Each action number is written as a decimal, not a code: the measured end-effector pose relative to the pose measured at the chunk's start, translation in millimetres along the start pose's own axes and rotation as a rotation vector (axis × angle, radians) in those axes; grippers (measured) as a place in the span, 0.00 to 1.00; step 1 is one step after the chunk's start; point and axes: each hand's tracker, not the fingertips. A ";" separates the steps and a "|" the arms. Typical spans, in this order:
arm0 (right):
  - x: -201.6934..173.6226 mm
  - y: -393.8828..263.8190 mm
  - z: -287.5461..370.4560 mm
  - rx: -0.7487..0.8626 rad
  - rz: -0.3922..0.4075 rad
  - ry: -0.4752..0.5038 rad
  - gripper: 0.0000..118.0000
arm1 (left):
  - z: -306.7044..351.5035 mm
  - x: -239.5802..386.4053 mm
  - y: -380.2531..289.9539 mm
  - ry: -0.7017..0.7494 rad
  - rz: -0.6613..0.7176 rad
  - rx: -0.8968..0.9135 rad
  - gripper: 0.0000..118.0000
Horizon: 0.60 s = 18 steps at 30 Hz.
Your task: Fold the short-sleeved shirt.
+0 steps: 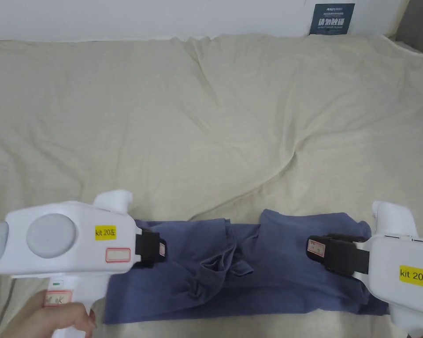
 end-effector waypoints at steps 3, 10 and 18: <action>0.0 0.1 0.2 -0.004 0.005 -0.001 0.00 | -20.3 10.0 -0.3 -0.042 -0.005 -0.034 0.04; 7.5 -4.4 0.0 -0.020 0.003 -0.023 0.00 | -51.9 47.6 -15.0 -0.284 0.050 -0.155 0.04; 12.3 -6.6 8.2 -0.011 -0.020 -0.030 0.00 | -68.1 83.8 -23.8 -0.306 -0.068 -0.201 0.04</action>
